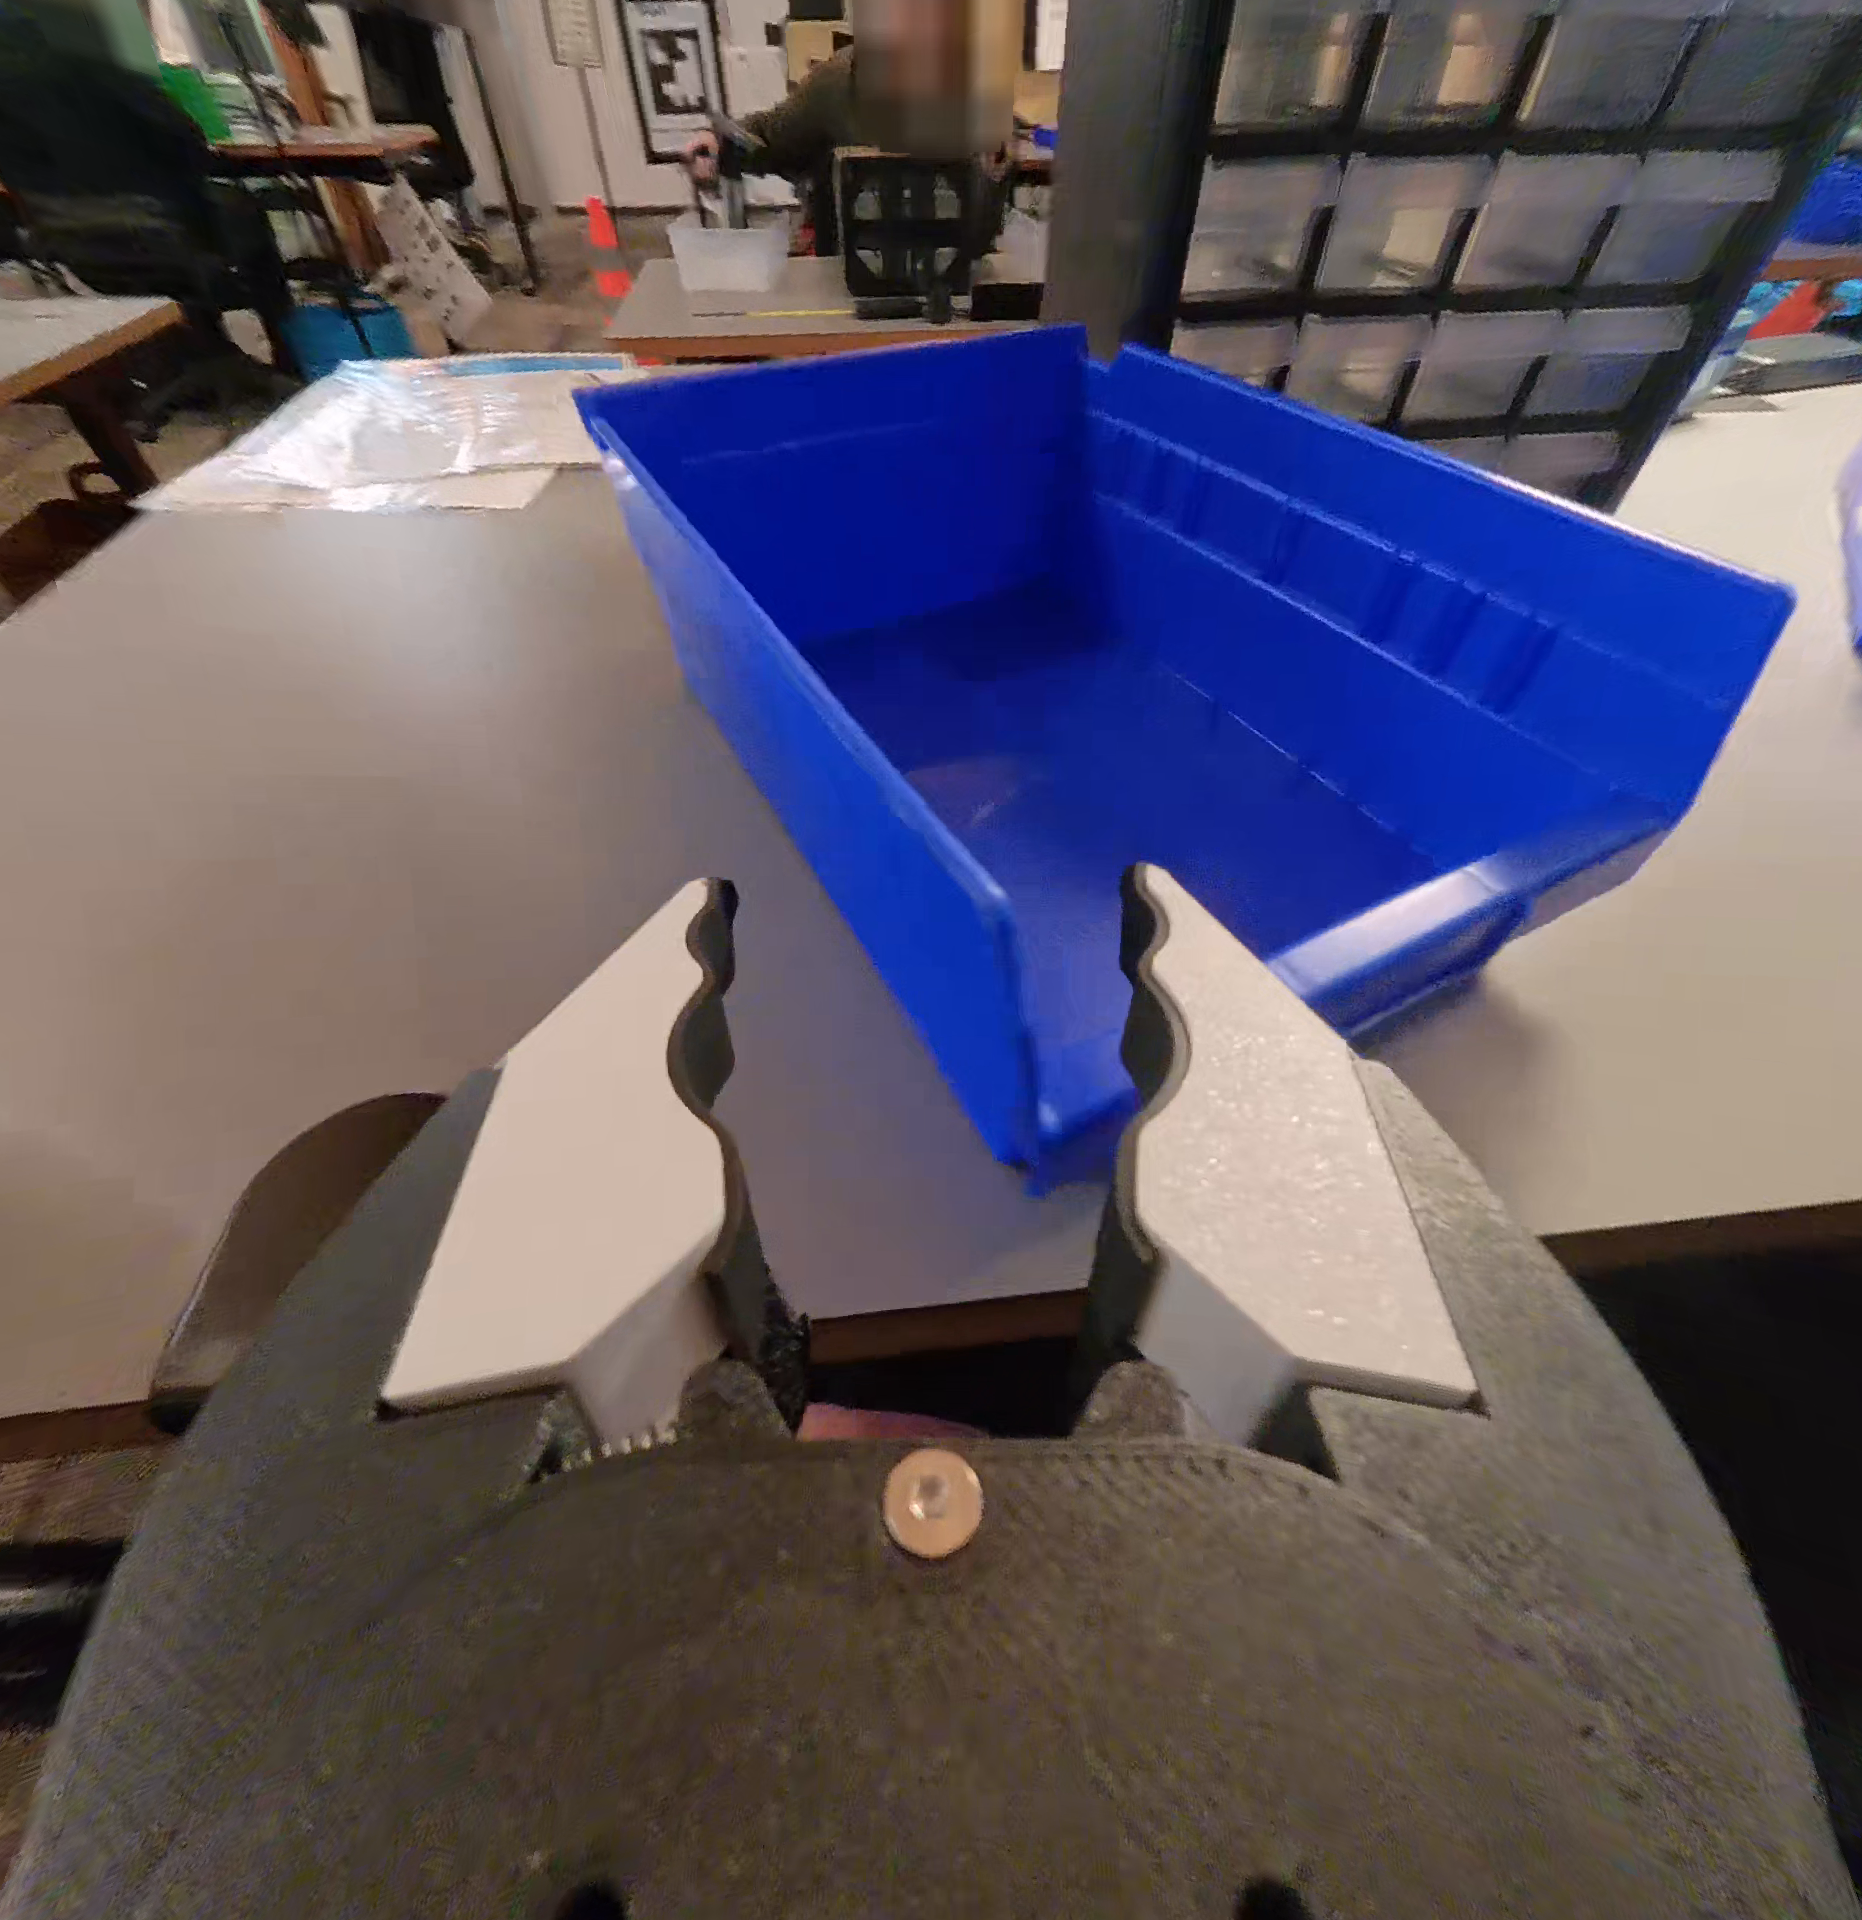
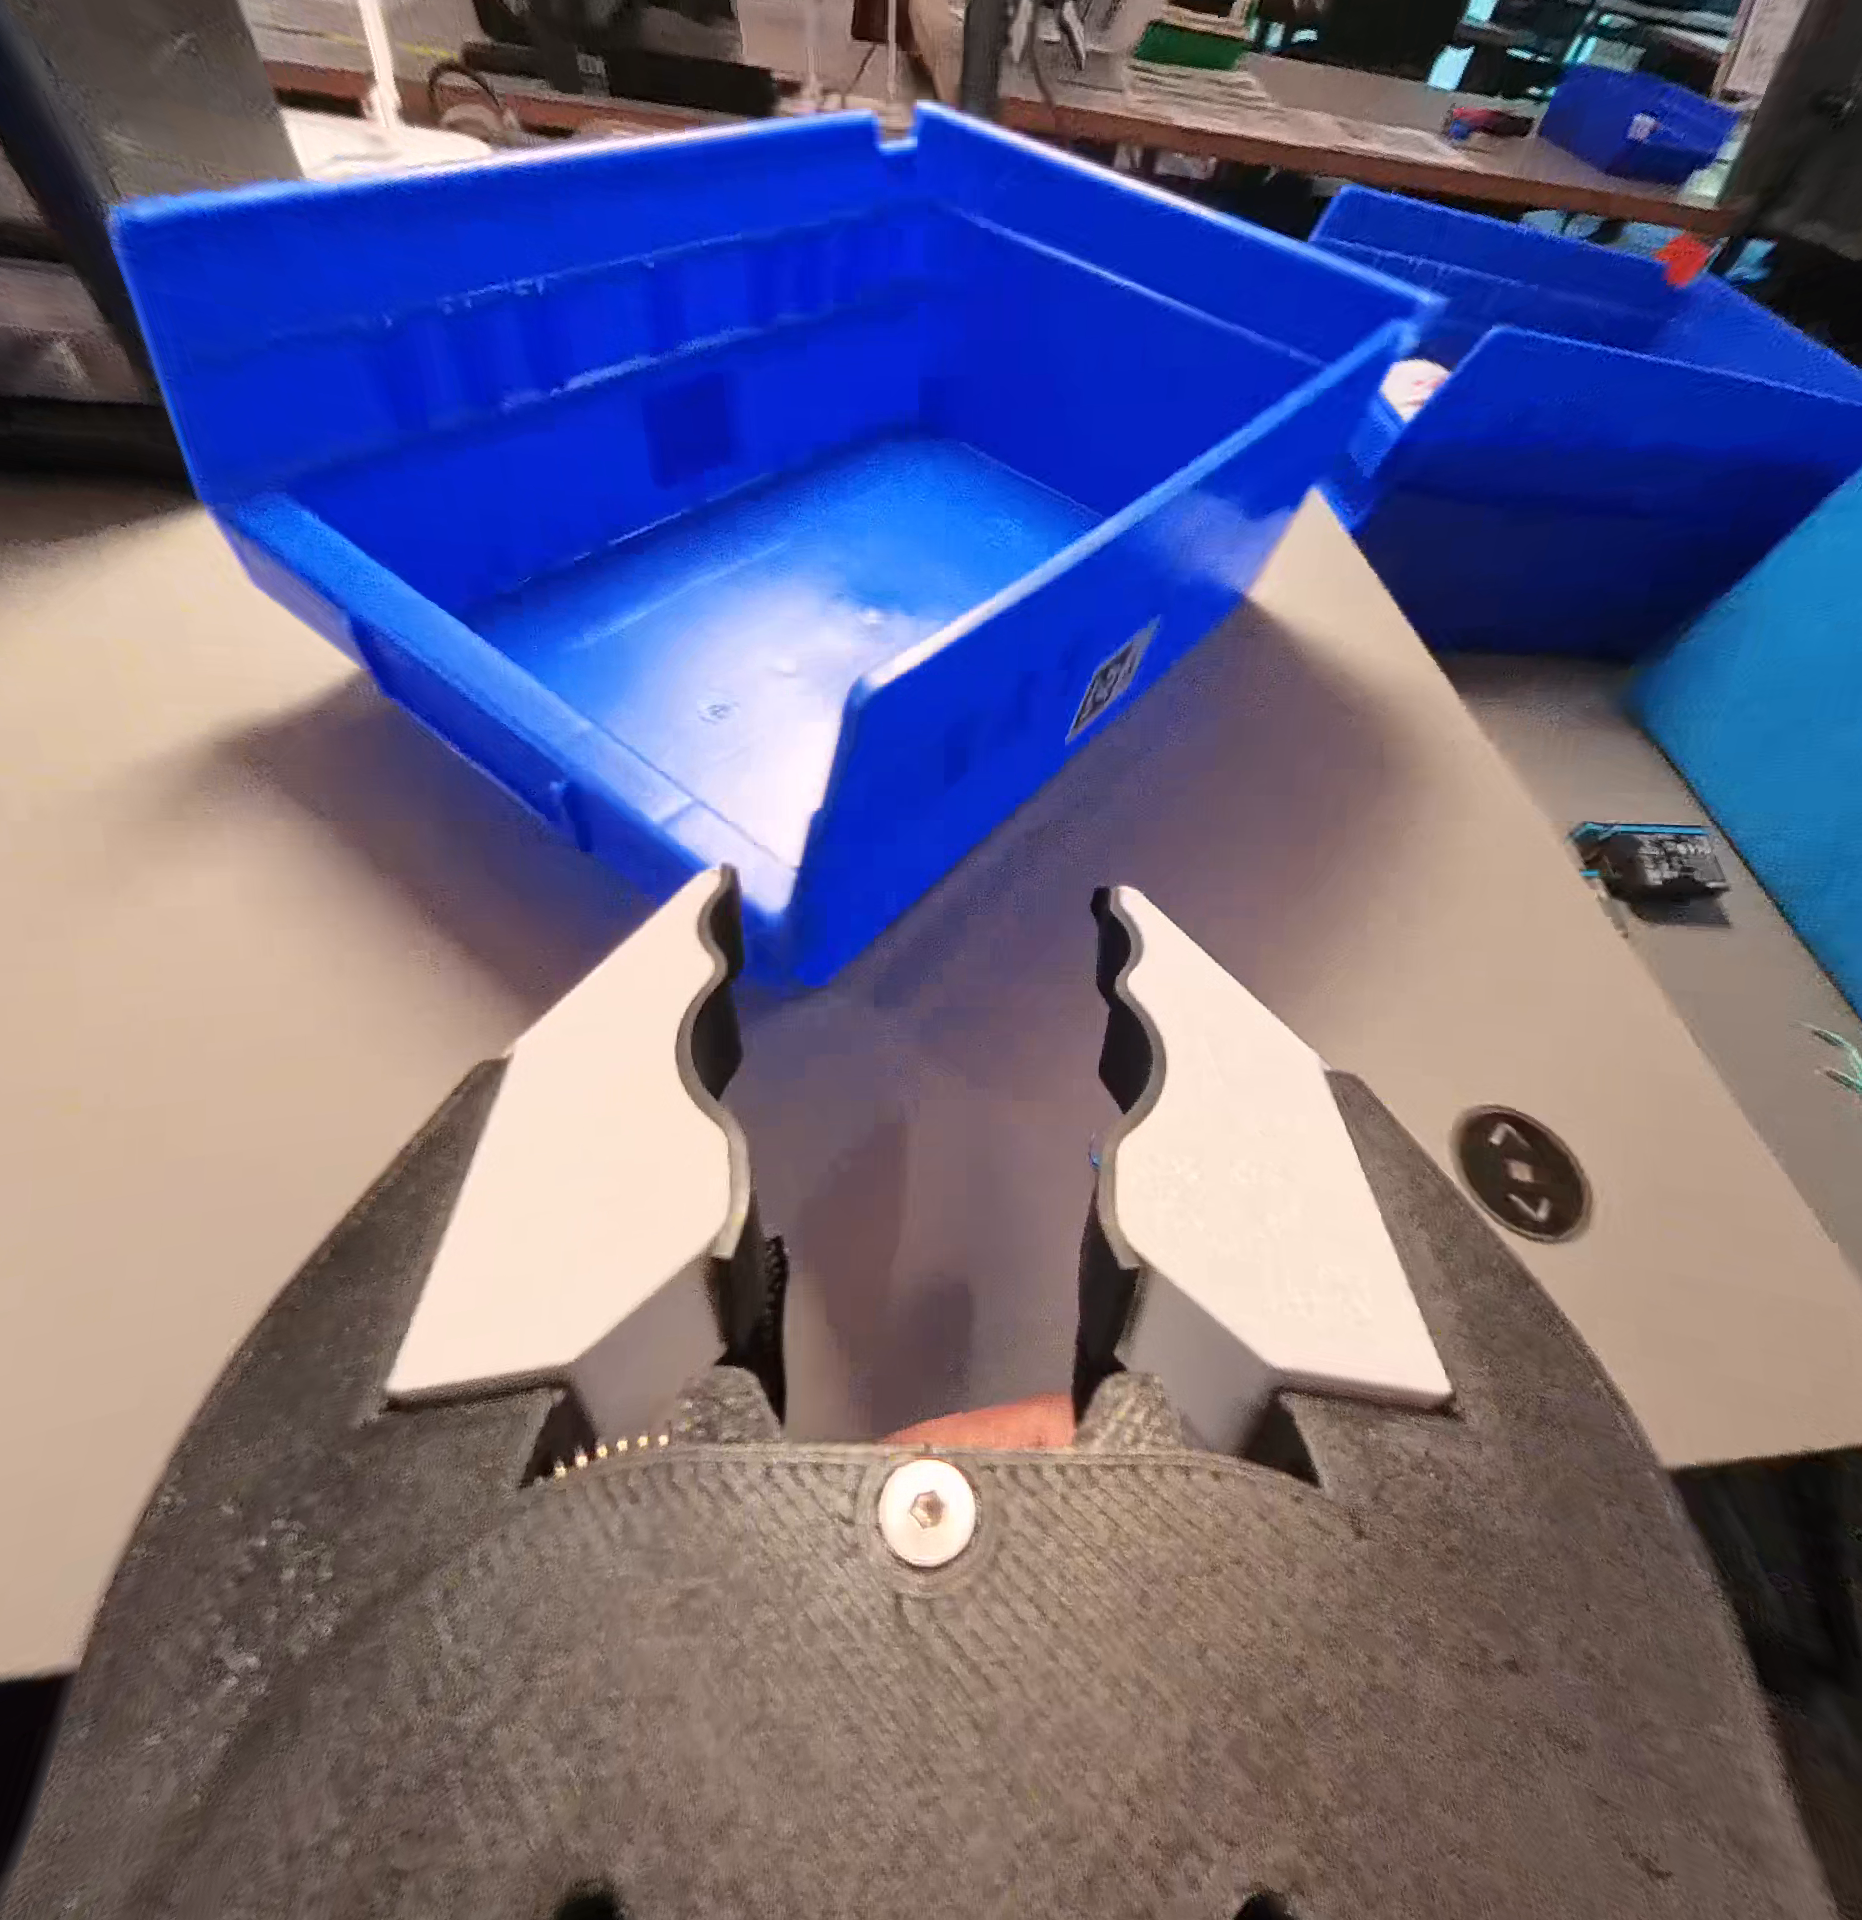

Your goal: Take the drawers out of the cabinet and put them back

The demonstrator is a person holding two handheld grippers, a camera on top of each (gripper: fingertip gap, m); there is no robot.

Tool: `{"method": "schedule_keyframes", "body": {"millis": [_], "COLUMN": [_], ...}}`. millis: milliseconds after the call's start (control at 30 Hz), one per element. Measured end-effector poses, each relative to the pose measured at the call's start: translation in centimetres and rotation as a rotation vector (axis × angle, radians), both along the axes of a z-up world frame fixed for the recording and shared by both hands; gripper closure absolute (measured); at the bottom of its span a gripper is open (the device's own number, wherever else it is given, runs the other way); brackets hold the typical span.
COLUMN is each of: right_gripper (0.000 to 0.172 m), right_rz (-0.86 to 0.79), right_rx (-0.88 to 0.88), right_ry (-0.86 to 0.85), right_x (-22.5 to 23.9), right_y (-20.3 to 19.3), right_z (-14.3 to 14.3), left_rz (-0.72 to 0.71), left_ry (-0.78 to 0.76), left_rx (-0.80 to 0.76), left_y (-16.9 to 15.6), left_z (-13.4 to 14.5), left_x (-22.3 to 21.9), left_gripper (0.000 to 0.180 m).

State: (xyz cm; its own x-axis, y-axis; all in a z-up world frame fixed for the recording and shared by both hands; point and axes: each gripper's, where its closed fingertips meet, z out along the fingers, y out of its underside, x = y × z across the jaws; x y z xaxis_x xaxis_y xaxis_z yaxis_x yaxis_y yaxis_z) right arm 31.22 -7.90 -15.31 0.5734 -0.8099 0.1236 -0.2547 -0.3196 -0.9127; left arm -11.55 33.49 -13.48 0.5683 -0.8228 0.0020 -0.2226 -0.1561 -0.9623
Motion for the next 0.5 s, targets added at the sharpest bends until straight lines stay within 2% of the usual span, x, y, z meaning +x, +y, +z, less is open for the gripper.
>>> {"method": "schedule_keyframes", "body": {"millis": [67, 100, 133, 167, 200, 267, 333, 367, 433, 500], "right_gripper": [0.101, 0.102, 0.110, 0.118, 0.114, 0.121, 0.127, 0.126, 0.126, 0.126], "right_rz": [0.039, 0.058, 0.052, 0.031, 0.027, -0.021, -0.074, -0.074, -0.074, -0.051], "right_rx": [0.038, 0.053, 0.054, 0.046, 0.039, 0.050, 0.047, 0.055, 0.059, 0.031], "right_ry": [0.036, 0.040, 0.036, 0.023, 0.015, 0.025, 0.020, 0.026, -0.003, -0.056], "right_x": [0.1, 0.3, 0.9, 1.9, 2.7, 4.6, 5.9, 5.7, 4.4, 2.5], "right_y": [-1.0, -1.2, -1.7, -2.4, -2.9, -4.0, -5.3, -5.4, -5.4, -4.4], "right_z": [0.1, 0.3, 0.4, 0.5, 0.5, 0.5, 0.5, 0.7, 1.4, 1.8], "left_rz": [-0.042, -0.048, -0.039, -0.032, -0.025, 0.061, 0.161, 0.172, 0.170, 0.164], "left_ry": [-0.005, -0.001, 0.011, 0.022, 0.016, 0.014, 0.031, 0.018, -0.035, -0.041], "left_rx": [-0.044, -0.054, -0.048, -0.029, -0.015, -0.010, -0.010, -0.008, 0.026, 0.073], "left_y": [0.1, 0.5, 1.2, 2.0, 2.9, 5.8, 8.2, 8.4, 7.5, 6.0], "left_z": [-0.6, -0.9, -1.3, -1.5, -1.4, -1.4, -1.3, -0.7, 0.9, 1.8], "left_x": [0.0, -0.1, -0.2, -0.3, -0.3, -1.3, -2.7, -3.0, -3.1, -2.8], "left_gripper": [0.107, 0.116, 0.134, 0.132, 0.141, 0.148, 0.146, 0.142, 0.135, 0.116]}}
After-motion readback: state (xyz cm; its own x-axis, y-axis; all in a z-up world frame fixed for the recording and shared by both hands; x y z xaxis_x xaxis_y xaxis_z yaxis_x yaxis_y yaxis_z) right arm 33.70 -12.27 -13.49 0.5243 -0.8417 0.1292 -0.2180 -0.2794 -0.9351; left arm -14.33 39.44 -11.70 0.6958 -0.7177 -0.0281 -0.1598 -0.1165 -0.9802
